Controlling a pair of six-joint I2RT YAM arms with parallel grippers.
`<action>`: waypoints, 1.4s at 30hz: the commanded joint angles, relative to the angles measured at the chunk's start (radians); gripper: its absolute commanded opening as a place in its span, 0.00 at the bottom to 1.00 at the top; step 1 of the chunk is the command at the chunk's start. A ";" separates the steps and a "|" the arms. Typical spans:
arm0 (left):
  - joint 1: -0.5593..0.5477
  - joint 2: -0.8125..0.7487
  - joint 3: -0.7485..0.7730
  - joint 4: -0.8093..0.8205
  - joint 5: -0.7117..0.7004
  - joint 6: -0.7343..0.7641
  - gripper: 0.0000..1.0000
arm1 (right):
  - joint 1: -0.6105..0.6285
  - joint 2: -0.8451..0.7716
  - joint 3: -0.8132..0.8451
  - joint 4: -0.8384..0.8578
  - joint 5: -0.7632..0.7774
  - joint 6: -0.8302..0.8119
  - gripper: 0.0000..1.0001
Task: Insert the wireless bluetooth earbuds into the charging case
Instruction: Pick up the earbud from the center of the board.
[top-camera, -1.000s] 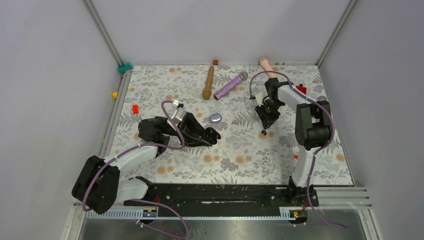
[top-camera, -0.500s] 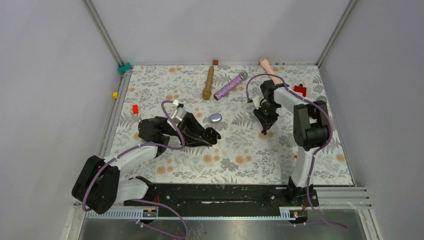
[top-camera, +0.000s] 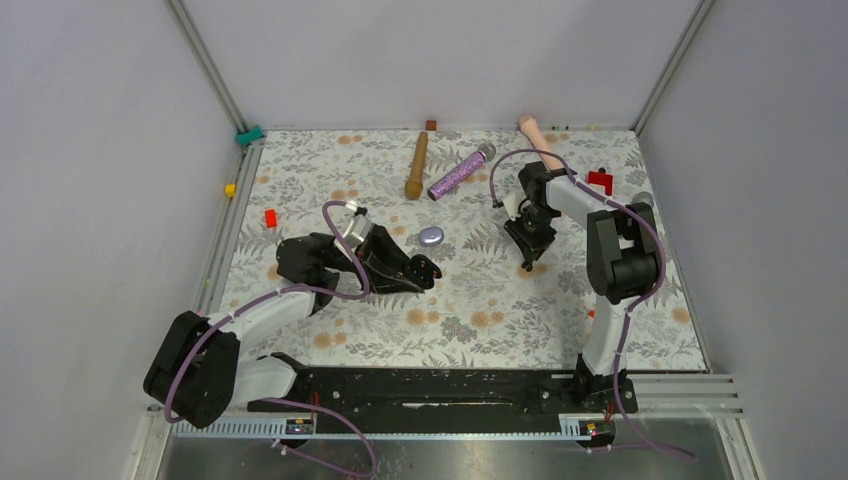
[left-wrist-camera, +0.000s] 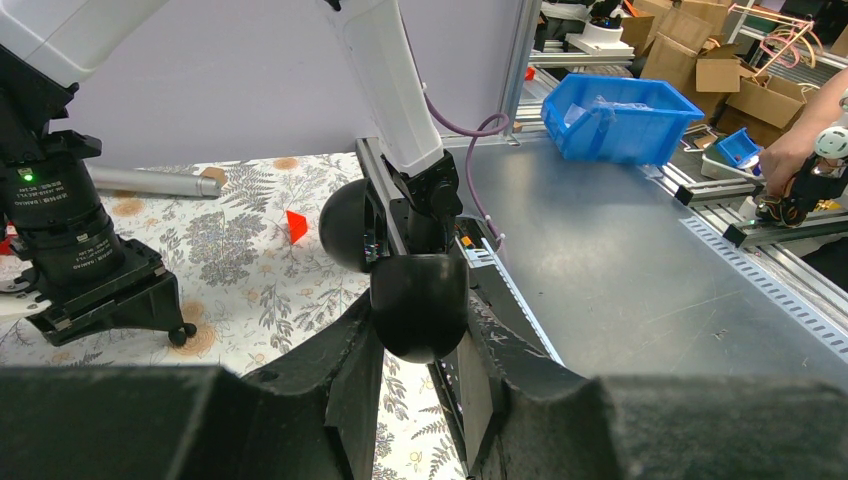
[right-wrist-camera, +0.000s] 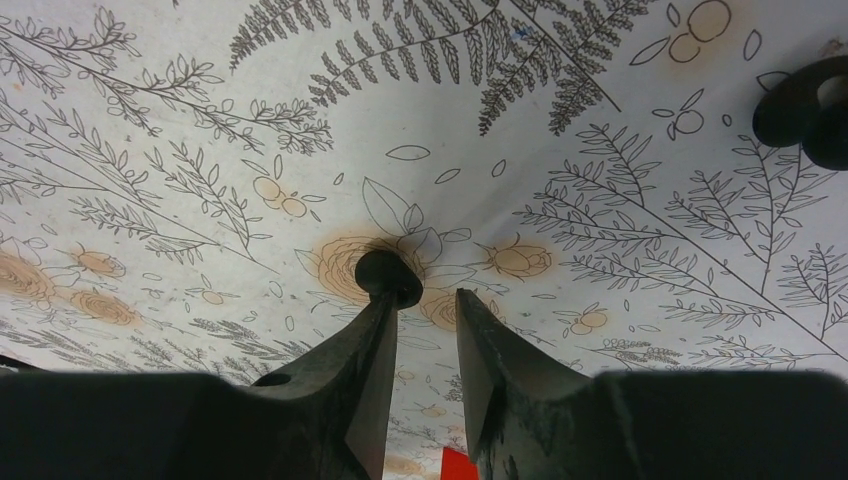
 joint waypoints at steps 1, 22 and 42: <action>-0.001 -0.005 0.004 0.052 0.018 0.018 0.00 | 0.019 -0.041 -0.013 -0.024 -0.040 -0.009 0.36; -0.002 -0.008 0.002 0.052 0.019 0.020 0.00 | 0.039 -0.043 -0.015 -0.060 -0.056 -0.034 0.27; -0.001 0.007 -0.001 0.052 -0.001 0.027 0.00 | 0.037 -0.386 -0.002 -0.105 -0.197 0.028 0.09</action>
